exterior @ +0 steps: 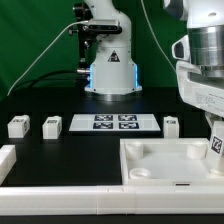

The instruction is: Assemble one leg

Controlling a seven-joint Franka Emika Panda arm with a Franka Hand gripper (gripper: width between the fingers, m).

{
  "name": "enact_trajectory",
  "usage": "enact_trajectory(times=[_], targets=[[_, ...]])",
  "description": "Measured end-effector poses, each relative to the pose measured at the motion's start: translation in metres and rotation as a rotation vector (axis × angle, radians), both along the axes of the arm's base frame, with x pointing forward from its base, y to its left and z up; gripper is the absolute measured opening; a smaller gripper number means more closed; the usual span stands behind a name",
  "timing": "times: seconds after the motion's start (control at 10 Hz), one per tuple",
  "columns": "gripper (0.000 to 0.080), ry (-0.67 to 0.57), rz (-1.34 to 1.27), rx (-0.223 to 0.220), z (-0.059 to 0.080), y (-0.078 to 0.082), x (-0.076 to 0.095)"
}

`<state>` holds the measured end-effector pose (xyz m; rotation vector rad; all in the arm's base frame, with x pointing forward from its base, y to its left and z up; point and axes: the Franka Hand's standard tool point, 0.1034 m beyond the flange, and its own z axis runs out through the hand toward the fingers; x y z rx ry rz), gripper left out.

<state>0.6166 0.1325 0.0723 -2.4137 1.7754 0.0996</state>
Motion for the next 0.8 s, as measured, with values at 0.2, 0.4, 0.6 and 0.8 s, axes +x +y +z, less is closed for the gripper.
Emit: enact_trajectory(times=[0.2,0.4,0.6,0.8], targets=[[0.0479,-0.006,0.040,-0.001,0.0000,0.0009,-0.0001],[0.0610,-0.033,0.214,-0.008,0.0000,0.0010,-0.0001],[0.0647,-0.069,0.407,-0.016,-0.0011,0.0002,-0.0004],[0.0647,-0.107,0.614,-0.028,-0.0036,-0.0027,-0.0015]])
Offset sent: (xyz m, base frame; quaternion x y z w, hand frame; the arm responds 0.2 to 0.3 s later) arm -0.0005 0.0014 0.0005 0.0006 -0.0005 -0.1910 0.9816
